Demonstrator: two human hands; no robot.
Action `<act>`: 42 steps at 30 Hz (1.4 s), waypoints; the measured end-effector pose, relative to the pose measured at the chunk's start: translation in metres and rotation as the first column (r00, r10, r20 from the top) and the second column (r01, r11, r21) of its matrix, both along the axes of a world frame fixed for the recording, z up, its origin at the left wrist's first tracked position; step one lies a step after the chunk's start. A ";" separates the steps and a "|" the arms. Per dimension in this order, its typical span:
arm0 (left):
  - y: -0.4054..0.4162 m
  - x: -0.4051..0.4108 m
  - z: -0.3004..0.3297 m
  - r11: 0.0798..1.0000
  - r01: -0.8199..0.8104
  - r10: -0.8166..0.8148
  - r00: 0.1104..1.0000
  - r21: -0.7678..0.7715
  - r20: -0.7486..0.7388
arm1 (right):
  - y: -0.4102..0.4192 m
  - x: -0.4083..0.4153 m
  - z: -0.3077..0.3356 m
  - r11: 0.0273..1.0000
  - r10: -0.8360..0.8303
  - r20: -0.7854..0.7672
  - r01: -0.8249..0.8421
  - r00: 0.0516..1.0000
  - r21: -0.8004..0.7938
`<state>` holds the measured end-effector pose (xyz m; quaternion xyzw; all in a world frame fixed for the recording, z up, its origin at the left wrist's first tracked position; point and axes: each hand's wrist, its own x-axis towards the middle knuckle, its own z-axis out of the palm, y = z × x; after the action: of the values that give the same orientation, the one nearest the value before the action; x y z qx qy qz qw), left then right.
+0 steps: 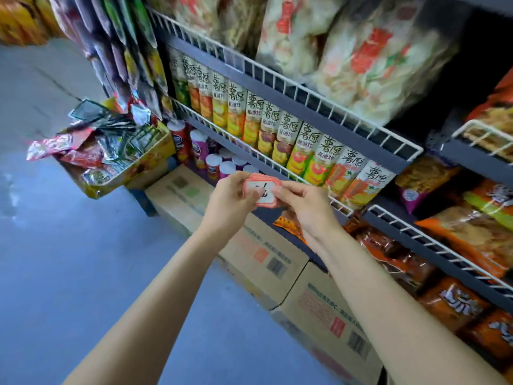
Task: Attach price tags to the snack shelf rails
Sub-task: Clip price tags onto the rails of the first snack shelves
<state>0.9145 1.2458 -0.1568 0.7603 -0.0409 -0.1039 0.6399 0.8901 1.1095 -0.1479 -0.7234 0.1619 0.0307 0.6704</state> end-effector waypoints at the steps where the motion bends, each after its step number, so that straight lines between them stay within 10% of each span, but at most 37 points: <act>1: 0.006 0.008 0.003 1.000 -0.009 0.009 1.000 -0.013 -0.014 | 0.007 0.009 0.003 1.000 -0.009 -0.020 0.009 1.000 0.007; 28: 0.060 0.280 -0.146 0.943 -0.135 0.109 0.989 0.304 0.103 | 0.055 0.252 -0.148 0.889 -0.396 0.111 0.411 0.912 -0.203; 42: 0.017 0.332 -0.220 0.879 0.225 -0.340 0.914 0.420 0.222 | 0.020 0.295 -0.211 0.636 -0.249 0.436 0.485 0.865 -0.600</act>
<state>1.2461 1.2633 -0.3763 0.8636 -0.2243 -0.0910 0.4423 1.1848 1.1299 -0.3591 -0.8662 0.1986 -0.2856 0.3587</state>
